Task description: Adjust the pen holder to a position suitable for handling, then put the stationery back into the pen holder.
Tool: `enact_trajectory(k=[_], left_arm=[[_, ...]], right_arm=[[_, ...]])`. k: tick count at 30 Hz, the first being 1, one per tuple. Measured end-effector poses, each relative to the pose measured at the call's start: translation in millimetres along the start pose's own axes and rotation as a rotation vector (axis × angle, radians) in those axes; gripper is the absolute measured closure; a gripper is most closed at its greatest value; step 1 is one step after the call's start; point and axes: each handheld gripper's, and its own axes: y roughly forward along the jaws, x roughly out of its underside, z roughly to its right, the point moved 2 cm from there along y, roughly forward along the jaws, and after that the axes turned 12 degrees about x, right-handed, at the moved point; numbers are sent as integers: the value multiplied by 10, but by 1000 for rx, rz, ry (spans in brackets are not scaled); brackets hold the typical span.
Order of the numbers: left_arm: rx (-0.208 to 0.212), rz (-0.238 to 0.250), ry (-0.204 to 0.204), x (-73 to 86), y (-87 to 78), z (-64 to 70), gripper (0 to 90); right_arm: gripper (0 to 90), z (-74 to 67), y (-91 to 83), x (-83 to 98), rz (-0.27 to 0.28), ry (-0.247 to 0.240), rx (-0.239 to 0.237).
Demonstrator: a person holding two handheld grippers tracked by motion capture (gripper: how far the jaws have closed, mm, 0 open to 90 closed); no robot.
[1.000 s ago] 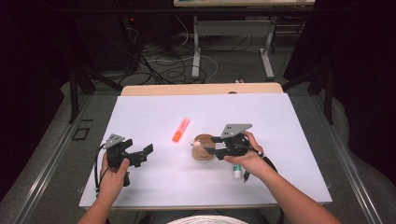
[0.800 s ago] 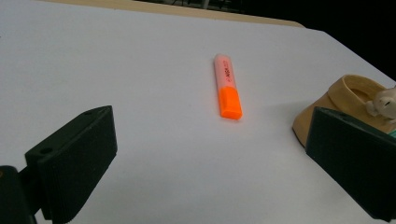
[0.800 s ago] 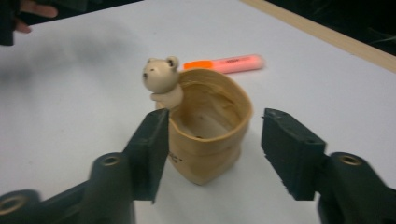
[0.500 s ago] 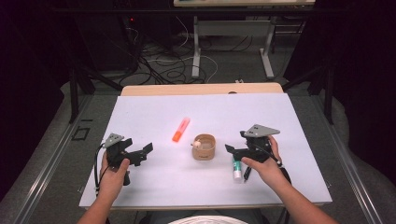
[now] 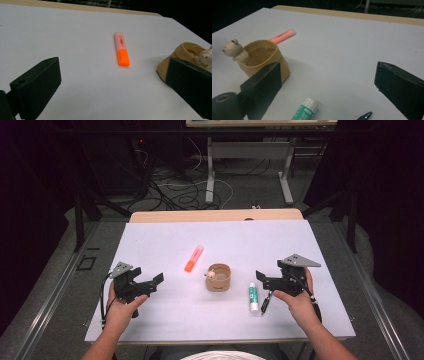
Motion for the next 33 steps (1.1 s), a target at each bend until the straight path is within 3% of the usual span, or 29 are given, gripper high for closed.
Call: enact_trajectory(k=[3,11,14,17,22,25,29,33], left_arm=[[5,-1,16,-14,-3,30,7],[-9,-5,37,-80,1,78,44],[-28,5,21,-193,8,126,81],[-23,1,59,-292,42,212,116],[-16,2,77,-440,120,281,163],[2,19,69,-644,188,335,176],[-3,28,98,-836,258,403,215],[-6,26,123,-917,304,429,248]], right_arm=[[43,19,9,9,-9,32,4],[42,58,6,35,-32,13,14],[42,78,24,39,-31,18,26],[43,95,30,39,-35,27,38],[48,113,7,23,-23,15,37],[59,138,-11,21,-25,36,49],[68,126,3,23,-18,38,52],[68,110,-41,-8,-8,36,53]])
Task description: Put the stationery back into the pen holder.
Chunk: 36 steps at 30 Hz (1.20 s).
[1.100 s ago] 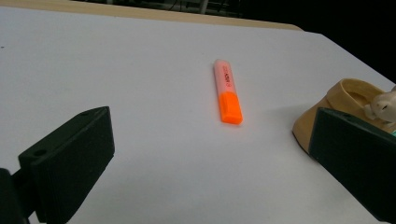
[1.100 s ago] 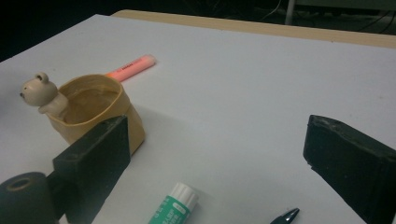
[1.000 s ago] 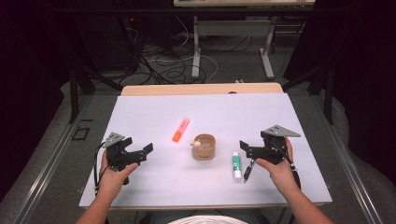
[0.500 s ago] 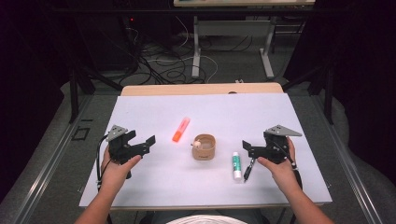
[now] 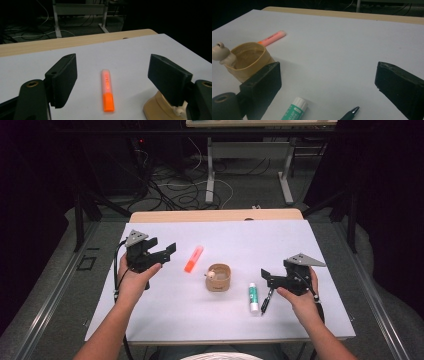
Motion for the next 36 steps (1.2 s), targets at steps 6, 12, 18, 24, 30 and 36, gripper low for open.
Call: enact_trajectory(k=[6,12,18,24,30,36], left_arm=[[18,6,-12,-131,139,-9,261],[-3,-4,-7,-152,258,-52,302],[-24,-7,-6,-144,349,-99,346],[-61,-71,-2,-110,491,-120,403],[-92,-97,24,-91,583,-111,430],[-109,-172,25,-6,746,-134,418]], right_arm=[[68,36,-19,-19,2,20,10],[81,65,-20,-9,3,27,16],[82,92,-11,-6,0,33,21],[159,104,26,34,-10,39,18],[159,94,41,59,-18,22,21],[159,107,66,72,-27,21,17]])
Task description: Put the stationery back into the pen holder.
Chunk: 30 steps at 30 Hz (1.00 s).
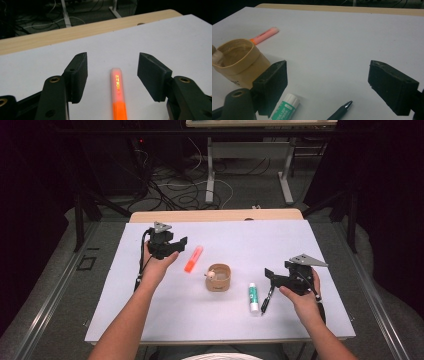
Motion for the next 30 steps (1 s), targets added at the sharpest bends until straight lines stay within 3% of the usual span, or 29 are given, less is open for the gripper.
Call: enact_trajectory(k=[4,7,10,11,13,19,30], left_arm=[[-12,-39,5,27,100,-30,418],[-22,-85,-43,79,180,-57,412],[-19,-90,-56,112,213,-75,411],[-21,-117,-69,135,238,-84,411],[-22,-126,-72,145,250,-87,411],[19,-186,-114,202,350,-62,408],[28,-229,-127,263,445,-58,426]], right_arm=[[159,1,21,20,-19,13,-4],[160,12,29,31,-21,17,-10],[160,16,29,33,-22,17,-7],[160,15,33,37,-21,24,-5],[160,24,37,41,-27,22,-7],[160,29,56,54,-36,8,-3],[160,29,78,75,-46,0,-18]])
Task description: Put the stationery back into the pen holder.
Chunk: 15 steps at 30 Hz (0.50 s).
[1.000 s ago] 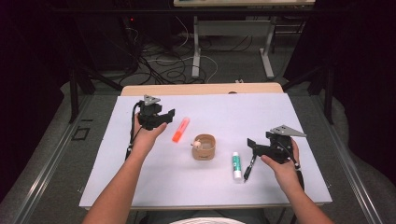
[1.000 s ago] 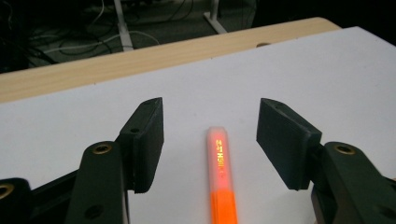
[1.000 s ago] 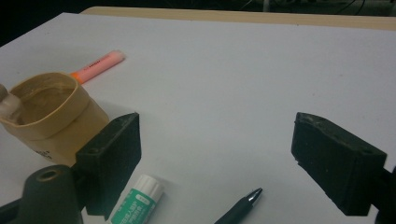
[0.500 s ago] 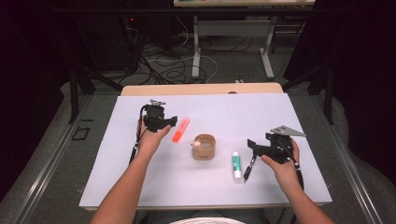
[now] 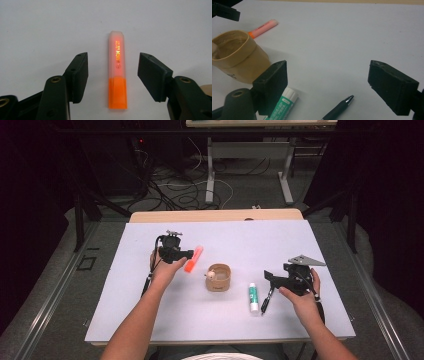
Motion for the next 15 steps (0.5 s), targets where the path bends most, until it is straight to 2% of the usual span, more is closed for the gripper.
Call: enact_trajectory(k=[2,3,6,9,11,13,15], left_arm=[[8,-11,-7,10,20,-6,433],[26,-21,-13,26,55,-5,433],[26,-42,-11,55,100,-2,435],[21,-42,-20,67,114,-2,440],[21,-47,-10,75,126,-12,449],[31,-51,-25,88,143,-11,457],[35,-68,-10,94,154,-25,476]], right_arm=[[160,-2,2,1,-2,3,-1],[160,-2,2,1,-2,2,-1],[160,1,1,0,0,1,-3],[160,2,2,1,-1,6,-2],[160,3,7,5,-3,7,-6],[160,3,9,6,-4,6,-5],[160,-1,11,7,-9,12,-7]])
